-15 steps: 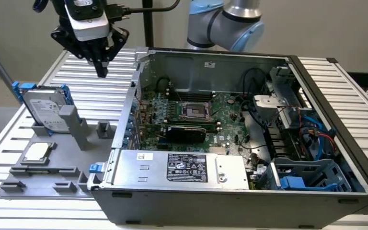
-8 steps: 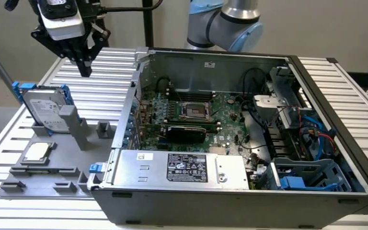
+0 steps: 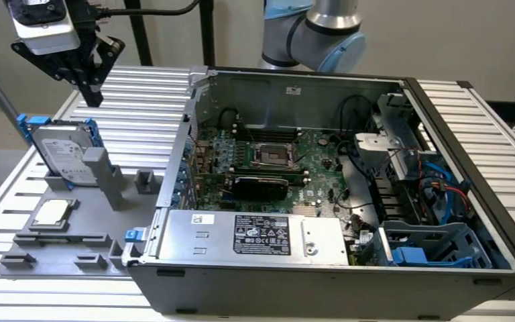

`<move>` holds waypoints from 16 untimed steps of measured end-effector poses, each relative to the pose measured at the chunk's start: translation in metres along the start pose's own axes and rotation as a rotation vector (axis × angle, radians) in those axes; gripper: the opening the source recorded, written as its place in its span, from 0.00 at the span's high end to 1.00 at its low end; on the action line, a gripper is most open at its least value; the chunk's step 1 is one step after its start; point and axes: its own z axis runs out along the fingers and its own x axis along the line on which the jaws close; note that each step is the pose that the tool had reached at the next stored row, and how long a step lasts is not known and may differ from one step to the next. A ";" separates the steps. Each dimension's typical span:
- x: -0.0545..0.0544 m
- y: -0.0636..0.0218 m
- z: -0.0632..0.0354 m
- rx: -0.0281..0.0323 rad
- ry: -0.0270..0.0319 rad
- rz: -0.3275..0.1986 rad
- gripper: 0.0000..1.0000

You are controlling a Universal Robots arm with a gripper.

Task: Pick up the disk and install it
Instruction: 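Reach for the disk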

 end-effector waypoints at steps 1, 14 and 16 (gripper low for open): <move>0.005 -0.0001 0.0000 0.0000 0.0000 0.000 0.89; 0.065 0.0081 0.0031 0.0001 0.0001 0.000 0.89; 0.074 0.0094 0.0040 0.0001 0.0000 0.000 0.89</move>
